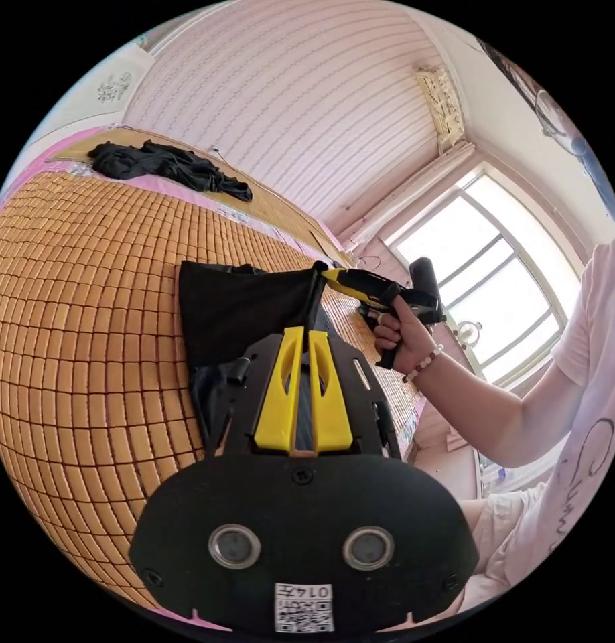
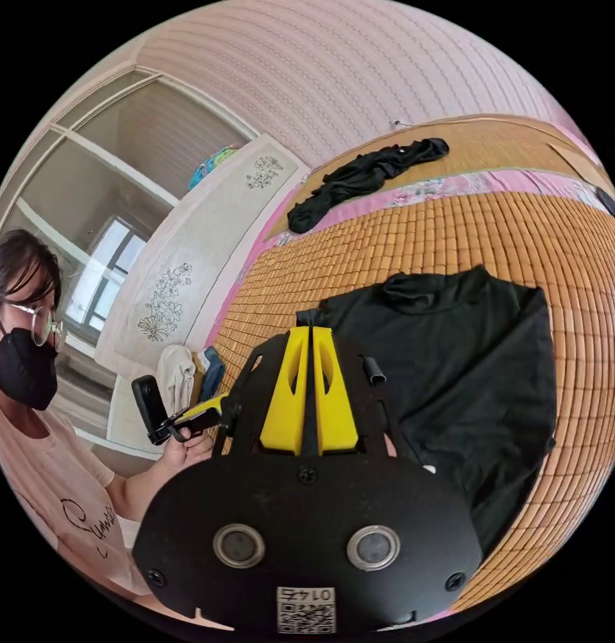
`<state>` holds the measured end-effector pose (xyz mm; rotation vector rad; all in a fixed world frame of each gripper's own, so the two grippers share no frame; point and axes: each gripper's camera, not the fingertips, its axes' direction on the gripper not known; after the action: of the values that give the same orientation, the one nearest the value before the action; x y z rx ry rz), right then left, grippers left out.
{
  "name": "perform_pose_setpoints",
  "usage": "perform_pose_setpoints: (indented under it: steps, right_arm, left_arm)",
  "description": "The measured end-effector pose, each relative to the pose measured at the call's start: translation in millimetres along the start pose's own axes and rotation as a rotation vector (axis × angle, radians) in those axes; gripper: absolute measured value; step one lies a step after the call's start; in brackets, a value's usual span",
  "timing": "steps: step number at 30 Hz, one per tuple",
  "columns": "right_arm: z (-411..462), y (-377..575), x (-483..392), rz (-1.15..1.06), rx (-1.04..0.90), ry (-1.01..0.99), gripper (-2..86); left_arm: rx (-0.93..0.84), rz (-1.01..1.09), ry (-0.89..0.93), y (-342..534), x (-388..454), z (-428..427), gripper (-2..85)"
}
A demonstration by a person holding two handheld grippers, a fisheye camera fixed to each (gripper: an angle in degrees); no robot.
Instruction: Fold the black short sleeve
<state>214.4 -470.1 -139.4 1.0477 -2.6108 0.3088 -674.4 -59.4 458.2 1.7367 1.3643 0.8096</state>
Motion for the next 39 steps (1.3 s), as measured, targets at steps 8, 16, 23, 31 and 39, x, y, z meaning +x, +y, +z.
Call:
perform_pose_setpoints:
  steps: [8, 16, 23, 31, 39]
  right_arm:
    - [-25, 18, 70, 0.129, -0.058, 0.0, 0.7]
    - [-31, 30, 107, 0.192, -0.224, 0.153, 4.9]
    - [-79, -39, 110, -0.006, -0.167, 0.397, 10.7]
    - [-45, -165, 157, -0.017, -0.244, 0.47, 10.0]
    - [-56, -196, 139, -0.051, -0.345, 0.431, -0.7]
  left_arm:
    - [-0.22, 0.018, -0.023, 53, 52, 125, -0.5]
    - [-0.42, 0.062, -0.005, 87, 74, 231, 6.4]
    - [-0.231, 0.01, -0.306, -16, 1, 195, 6.4]
    - [-0.27, -0.057, -0.403, -152, -99, 286, 11.0]
    - [-0.465, 0.03, -0.504, -188, -97, 381, -0.4]
